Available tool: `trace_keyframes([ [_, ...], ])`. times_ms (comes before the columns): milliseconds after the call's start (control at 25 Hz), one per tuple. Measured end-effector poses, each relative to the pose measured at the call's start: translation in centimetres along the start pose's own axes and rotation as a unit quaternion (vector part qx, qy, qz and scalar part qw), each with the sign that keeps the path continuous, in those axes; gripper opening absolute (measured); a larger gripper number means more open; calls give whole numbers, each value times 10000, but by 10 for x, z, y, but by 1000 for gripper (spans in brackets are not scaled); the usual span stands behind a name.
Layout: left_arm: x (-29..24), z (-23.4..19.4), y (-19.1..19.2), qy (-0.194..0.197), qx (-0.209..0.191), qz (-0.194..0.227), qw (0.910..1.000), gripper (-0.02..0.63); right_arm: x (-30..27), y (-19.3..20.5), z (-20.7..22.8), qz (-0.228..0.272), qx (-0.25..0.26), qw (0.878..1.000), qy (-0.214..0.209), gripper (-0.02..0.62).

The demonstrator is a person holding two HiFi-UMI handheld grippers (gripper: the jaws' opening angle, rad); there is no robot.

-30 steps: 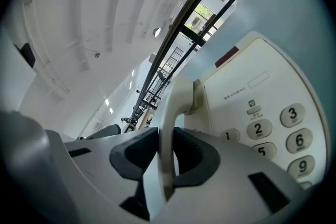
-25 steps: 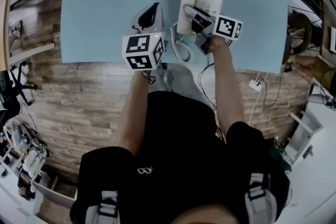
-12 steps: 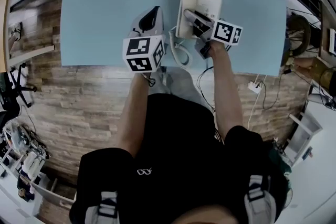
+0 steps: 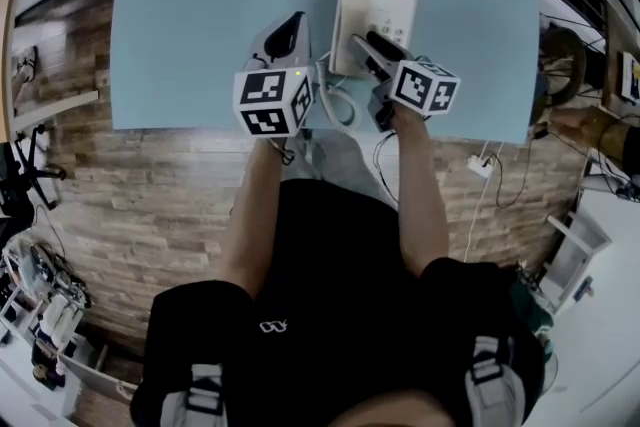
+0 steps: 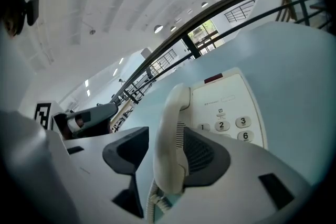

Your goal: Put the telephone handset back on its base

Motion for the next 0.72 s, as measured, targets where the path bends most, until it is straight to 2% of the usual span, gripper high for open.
trace_keyframes([
  [160,-4,1,3,32,49,-1,10000,0,2,9,-8,-617,952,9933,240,159],
  [360,-9,4,6,100,69,-37,9999,0,8,7,-21,-901,1972,9736,709,30],
  [400,-10,5,6,112,65,-40,9999,0,8,8,-22,-978,2086,9696,821,23],
  [480,-10,7,6,137,57,-45,9999,0,7,12,-22,-1108,2138,9658,957,20],
  [720,-9,14,8,174,16,-58,9998,0,4,20,-20,-1080,1885,9703,1069,18],
])
Point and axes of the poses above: the fingertips, and each gripper's own axes: x backward along the fingers, z to its right, y out of its underside, the point moved 10 cm from there along x, backward along the fingers, and after that the axes turned 3 degrees about z, right-handed, at the moved point
